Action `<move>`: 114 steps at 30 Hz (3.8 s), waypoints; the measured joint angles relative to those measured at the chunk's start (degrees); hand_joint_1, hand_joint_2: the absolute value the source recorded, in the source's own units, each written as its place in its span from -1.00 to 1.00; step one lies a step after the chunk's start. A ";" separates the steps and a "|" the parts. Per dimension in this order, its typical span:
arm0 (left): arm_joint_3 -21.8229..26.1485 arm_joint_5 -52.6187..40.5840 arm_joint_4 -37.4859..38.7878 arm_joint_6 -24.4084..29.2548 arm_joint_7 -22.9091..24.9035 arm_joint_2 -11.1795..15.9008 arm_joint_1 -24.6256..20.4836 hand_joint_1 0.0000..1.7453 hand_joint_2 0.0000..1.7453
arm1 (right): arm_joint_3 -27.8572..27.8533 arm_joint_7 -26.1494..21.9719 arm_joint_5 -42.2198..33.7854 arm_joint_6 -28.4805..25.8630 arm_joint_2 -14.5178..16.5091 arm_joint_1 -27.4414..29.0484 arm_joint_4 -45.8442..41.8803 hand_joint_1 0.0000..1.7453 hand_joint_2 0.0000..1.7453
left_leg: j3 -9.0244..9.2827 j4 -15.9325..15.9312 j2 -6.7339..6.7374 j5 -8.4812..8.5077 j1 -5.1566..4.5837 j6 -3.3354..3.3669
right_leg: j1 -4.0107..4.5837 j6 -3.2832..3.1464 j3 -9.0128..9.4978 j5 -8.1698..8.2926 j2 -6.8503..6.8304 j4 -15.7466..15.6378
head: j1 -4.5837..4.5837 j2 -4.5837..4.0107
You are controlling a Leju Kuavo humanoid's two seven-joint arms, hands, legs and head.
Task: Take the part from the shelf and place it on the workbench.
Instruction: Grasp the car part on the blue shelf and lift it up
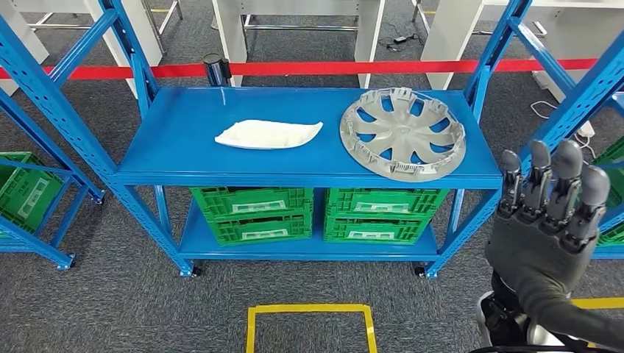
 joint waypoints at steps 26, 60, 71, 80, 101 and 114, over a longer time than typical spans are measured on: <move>0.00 -1.05 0.02 0.00 0.03 0.40 -0.07 -1.00 -1.00 | -0.30 -0.01 1.91 -2.16 1.07 0.53 -0.02 -1.00 -1.00 | -1.66 -0.20 -0.18 1.54 0.08 -0.22 | 0.34 -0.35 6.38 2.24 0.00 -4.65 | -0.20 0.00; -0.03 -1.81 0.25 0.30 -0.24 -0.88 0.09 -1.00 -1.00 | 3.45 18.92 19.17 -23.79 -5.27 4.21 7.48 -1.00 1.00 | -4.57 0.53 -0.74 3.35 -0.34 -1.33 | 0.71 -2.39 11.33 3.41 0.12 -14.76 | -0.67 0.00; -0.24 -2.97 0.21 0.28 0.24 -1.61 -0.17 -1.00 -1.00 | 6.80 28.56 43.77 -29.80 -10.31 5.63 8.81 -1.00 1.00 | -4.17 0.53 -0.70 3.18 -0.36 -1.16 | 0.68 -1.58 11.77 3.42 0.10 -15.06 | -0.69 0.00; -0.99 -3.17 0.22 -0.15 0.56 -1.80 -0.23 -1.00 -1.00 | 12.36 30.73 52.55 -29.02 -15.43 4.76 12.55 -1.00 1.00 | -3.94 0.42 -0.71 3.19 -0.34 -1.17 | 0.70 -1.57 11.95 3.40 0.10 -15.06 | -0.69 0.00; -1.29 -3.24 0.23 -0.13 0.18 -2.24 -0.12 -1.00 -1.00 | 20.09 29.95 53.69 -27.41 -18.68 -1.37 26.98 -1.00 1.00 | -3.88 0.39 -0.70 3.20 -0.34 -1.20 | 0.71 -1.57 12.02 3.36 0.10 -15.05 | -0.69 0.00; -1.29 -3.68 0.23 -0.19 -0.21 -2.25 -0.11 -1.00 -1.00 | 23.83 31.34 56.23 -27.14 -19.80 -7.62 35.35 -1.00 1.00 | -3.87 0.39 -0.71 3.20 -0.34 -1.20 | 0.71 -1.57 12.03 3.37 0.10 -15.05 | -0.69 0.00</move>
